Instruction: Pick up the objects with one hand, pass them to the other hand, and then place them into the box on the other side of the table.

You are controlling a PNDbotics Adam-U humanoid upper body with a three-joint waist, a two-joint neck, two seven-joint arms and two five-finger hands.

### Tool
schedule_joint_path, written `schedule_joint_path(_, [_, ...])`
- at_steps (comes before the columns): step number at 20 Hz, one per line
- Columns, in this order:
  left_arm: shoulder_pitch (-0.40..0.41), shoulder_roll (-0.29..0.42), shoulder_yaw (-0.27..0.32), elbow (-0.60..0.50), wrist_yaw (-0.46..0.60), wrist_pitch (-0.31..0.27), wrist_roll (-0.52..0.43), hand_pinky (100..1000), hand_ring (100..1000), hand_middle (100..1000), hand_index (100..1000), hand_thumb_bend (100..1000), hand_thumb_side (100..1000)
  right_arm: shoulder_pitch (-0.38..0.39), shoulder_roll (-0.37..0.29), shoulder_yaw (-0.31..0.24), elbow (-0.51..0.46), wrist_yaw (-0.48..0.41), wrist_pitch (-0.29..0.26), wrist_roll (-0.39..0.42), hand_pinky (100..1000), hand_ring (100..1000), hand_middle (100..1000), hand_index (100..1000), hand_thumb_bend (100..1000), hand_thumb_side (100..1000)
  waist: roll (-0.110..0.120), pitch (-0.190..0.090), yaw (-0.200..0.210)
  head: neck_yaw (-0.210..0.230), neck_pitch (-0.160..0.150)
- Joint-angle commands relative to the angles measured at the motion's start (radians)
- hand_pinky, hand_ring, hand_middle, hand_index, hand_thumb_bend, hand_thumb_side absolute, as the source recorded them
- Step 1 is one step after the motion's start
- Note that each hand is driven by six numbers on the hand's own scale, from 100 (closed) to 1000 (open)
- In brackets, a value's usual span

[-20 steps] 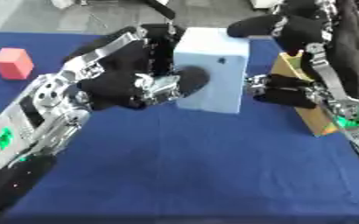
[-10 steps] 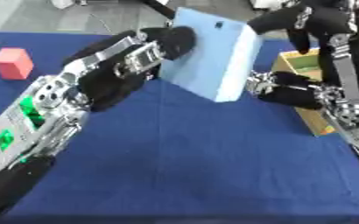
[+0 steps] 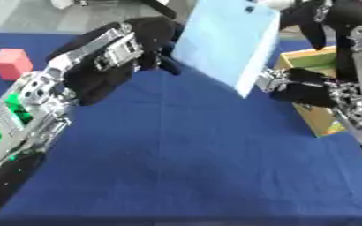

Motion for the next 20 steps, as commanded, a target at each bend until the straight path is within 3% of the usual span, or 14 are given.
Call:
schedule_joint_path(1, [-0.011,0.02,0.006,-0.011,0.001,0.009,0.002,753,714,718,800,555,746,-0.01,-0.025,-0.015,-0.02,-0.019,-0.004,0.008,100,100,100,426,327,100,-0.002,-0.015,-0.001,-0.002,-0.002])
schedule_joint_path(9, [0.011,0.042,0.041,-0.011,-0.003,0.009,0.059,750,714,719,810,544,759,0.009,-0.044,-0.02,-0.02,-0.134,0.023,0.053,100,100,100,409,284,100,-0.003,-0.017,-0.001,-0.01,-0.002])
schedule_joint_path(20, [0.182,0.148,0.21,-0.011,-0.033,-0.074,0.243,750,715,720,808,545,745,0.075,-0.104,-0.092,-0.02,-0.327,0.134,0.115,100,100,100,392,228,100,0.0,-0.011,0.005,-0.057,-0.002])
